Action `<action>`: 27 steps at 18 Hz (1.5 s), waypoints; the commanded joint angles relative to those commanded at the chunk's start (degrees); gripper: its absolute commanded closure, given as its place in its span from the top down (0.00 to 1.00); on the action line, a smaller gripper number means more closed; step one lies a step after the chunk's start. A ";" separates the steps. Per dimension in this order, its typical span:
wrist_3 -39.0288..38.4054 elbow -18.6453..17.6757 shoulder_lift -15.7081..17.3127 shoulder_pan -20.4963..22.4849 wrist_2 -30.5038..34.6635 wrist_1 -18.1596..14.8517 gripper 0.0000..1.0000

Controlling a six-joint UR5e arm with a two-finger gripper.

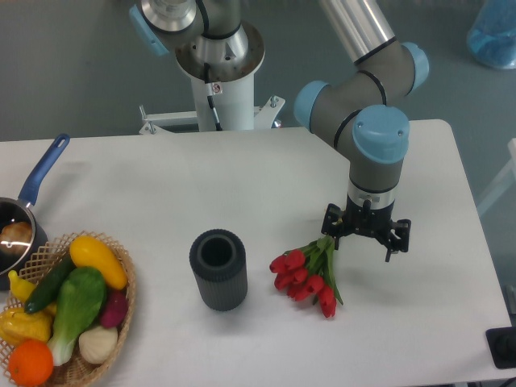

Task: Pick up the flowers from the table
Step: 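Lower the open gripper toward the green stems of the red tulips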

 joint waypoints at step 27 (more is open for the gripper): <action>13.36 -9.05 0.79 0.70 2.81 -0.18 1.00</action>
